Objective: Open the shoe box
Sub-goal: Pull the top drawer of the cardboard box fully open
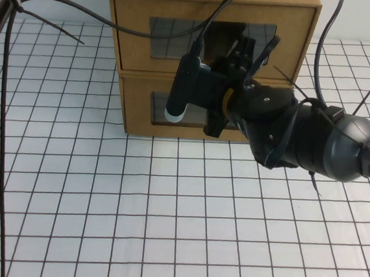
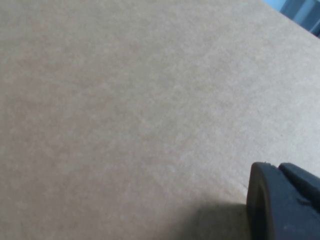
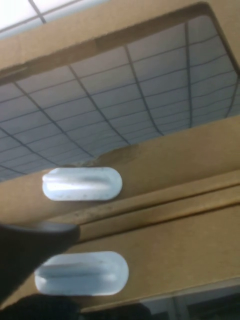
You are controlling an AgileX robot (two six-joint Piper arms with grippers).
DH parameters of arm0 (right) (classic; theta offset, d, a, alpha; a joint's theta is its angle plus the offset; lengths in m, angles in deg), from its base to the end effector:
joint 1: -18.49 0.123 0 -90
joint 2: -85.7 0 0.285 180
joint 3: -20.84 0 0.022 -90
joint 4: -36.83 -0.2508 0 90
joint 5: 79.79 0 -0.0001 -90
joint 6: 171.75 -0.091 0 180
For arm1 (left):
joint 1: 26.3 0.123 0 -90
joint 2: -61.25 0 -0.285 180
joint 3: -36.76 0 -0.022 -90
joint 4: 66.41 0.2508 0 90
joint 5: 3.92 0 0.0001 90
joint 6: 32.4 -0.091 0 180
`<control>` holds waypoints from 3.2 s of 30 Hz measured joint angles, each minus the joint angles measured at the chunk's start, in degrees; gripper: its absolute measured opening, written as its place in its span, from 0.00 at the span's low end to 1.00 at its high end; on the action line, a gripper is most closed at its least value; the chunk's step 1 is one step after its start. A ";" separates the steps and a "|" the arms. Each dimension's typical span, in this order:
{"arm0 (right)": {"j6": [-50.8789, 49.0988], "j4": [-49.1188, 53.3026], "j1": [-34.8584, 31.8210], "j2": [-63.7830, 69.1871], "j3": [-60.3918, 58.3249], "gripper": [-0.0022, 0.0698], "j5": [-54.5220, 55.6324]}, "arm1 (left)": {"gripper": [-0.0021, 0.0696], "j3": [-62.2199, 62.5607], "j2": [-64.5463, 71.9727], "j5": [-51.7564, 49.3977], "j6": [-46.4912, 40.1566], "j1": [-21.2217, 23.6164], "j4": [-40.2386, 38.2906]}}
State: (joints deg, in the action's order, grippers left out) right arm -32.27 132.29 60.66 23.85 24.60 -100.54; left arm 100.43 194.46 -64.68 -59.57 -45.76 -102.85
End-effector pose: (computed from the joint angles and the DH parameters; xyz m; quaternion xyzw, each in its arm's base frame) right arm 0.3556 0.2787 0.2584 -0.5485 0.6139 -0.2106 0.5272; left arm 0.4428 -0.2065 0.3946 0.3192 0.8010 -0.2842 0.4192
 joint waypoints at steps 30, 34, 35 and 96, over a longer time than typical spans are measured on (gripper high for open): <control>-0.11 0.10 0.34 3.02 3.43 0.14 -3.34 | 0.02 0.00 -0.10 -0.90 0.00 0.00 0.10; -0.11 0.30 0.34 3.02 3.52 0.06 -3.47 | 0.02 0.00 -0.10 -1.11 0.00 0.00 0.10; -0.11 0.35 0.34 3.02 3.52 0.06 -3.47 | 0.02 0.00 -0.10 -1.11 0.00 0.00 0.10; -11.69 -4.59 21.09 -21.97 -29.62 0.26 -15.14 | 0.02 0.00 -0.10 -3.14 0.48 0.00 -0.13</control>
State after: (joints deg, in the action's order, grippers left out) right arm -43.96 127.70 81.75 1.89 -5.02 -115.68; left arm 100.43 194.36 -67.82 -59.09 -45.76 -102.97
